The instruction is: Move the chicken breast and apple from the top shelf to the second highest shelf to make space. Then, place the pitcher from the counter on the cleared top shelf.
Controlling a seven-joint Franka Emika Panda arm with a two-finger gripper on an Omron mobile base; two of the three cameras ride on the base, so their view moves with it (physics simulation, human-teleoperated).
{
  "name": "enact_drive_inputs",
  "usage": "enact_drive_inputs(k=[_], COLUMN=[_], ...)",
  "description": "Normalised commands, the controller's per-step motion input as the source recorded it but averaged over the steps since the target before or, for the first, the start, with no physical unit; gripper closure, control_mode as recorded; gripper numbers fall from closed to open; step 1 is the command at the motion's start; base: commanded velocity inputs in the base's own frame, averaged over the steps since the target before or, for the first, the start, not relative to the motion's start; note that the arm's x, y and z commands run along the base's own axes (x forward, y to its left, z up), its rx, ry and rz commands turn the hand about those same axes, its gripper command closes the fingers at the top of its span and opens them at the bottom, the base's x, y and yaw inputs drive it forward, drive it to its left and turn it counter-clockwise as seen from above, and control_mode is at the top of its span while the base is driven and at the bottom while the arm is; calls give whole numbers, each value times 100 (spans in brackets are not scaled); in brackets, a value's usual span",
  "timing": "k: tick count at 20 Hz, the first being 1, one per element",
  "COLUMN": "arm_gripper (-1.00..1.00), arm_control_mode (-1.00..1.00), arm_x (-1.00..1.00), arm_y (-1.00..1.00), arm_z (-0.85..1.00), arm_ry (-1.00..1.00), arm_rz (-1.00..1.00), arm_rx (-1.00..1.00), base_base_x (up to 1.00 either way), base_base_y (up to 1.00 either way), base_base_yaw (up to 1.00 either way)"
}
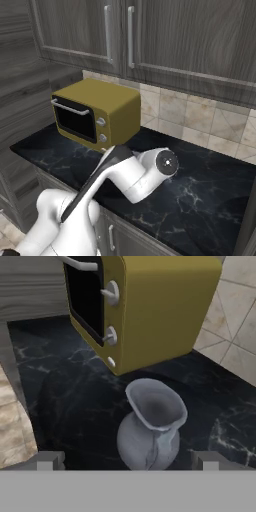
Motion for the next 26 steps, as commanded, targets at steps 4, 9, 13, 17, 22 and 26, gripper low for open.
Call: enact_drive_inputs(k=[4, 9, 13, 17, 22, 26], arm_gripper=[-100, -100, -100, -100, -100, -100], arm_control_mode=[-100, -100, -100, -100, -100, -100], arm_x=[13, 14, 15, 16, 24, 21], arm_y=[0, 0, 0, 0, -1, -4], arm_z=[-33, -41, -35, -19, -1, 0], arm_ry=[-9, -7, -1, 0, 1, 0], arm_rz=[2, 0, 0, -1, 0, 0], arm_rx=[0, 6, 11, 13, 13, 9], base_base_x=[0, 0, 0, 0, 0, 0], base_base_y=[0, 0, 0, 0, 0, 0], base_base_yaw=[0, 0, 0, 0, 0, 0])
